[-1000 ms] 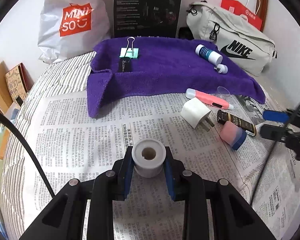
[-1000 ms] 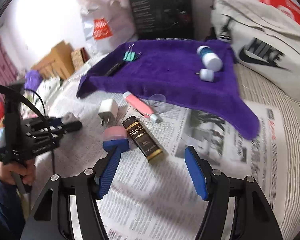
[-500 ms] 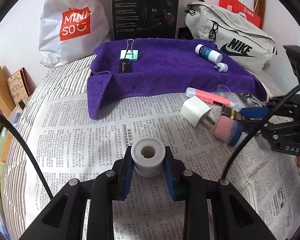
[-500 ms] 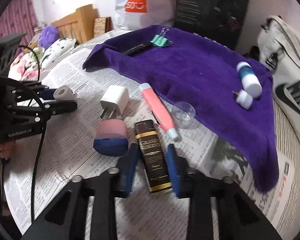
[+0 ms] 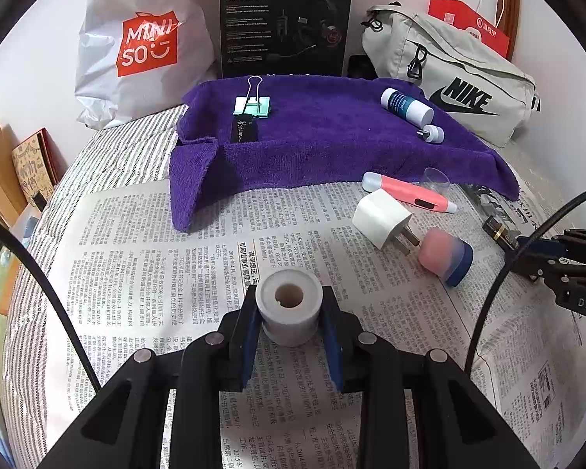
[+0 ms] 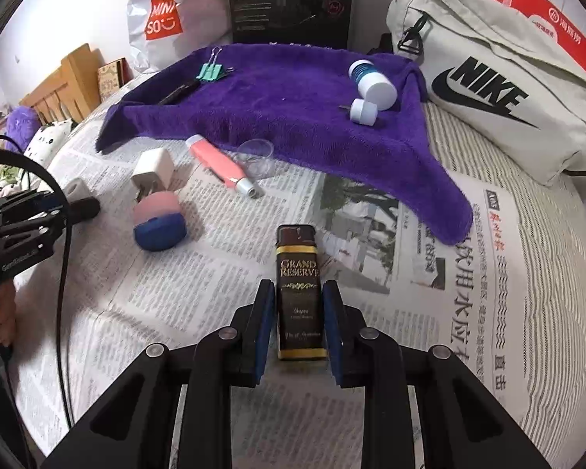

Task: Organize rigid objects
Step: 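Grasp the Grand Reserve lighter with the right gripper while the left holds the tape roll, then carry the lighter toward the towel with the right while the left carries the tape roll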

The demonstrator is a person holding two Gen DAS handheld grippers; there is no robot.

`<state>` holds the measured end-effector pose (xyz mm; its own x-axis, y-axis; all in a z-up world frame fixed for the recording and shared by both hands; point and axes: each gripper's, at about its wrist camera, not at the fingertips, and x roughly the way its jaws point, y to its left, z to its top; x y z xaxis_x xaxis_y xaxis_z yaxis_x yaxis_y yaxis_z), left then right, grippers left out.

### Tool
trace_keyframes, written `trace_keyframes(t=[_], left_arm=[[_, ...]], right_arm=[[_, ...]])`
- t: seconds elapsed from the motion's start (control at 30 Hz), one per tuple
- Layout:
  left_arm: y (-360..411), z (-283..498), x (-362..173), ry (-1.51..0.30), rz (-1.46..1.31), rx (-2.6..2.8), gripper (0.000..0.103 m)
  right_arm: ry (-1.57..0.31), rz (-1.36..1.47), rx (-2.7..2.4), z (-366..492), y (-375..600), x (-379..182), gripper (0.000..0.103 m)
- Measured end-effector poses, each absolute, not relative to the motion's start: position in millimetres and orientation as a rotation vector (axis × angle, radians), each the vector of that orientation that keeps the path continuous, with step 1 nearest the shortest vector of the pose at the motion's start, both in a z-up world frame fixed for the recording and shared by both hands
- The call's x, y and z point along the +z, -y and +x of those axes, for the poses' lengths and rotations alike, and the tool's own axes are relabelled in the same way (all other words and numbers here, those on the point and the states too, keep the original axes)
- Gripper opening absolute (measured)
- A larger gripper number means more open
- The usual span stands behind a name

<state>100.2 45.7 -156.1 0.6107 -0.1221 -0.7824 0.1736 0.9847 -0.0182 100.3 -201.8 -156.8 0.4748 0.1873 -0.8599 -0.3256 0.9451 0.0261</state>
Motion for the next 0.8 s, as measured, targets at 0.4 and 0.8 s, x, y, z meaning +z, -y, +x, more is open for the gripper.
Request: trace_keyframes(t=[0.4,0.8], left_arm=[[-43.6,99.8,-156.8,-0.897,0.078,-0.167,0.028],[-43.5,99.2,-157.8,-0.898,0.079,-0.165,0.028]], right_arm=[[-1.025,-0.128,0.338,103.0,198.8,-157.4,0.024],[-0.902,-0.140,0.322,88.3,197.3,-162.8,0.024]])
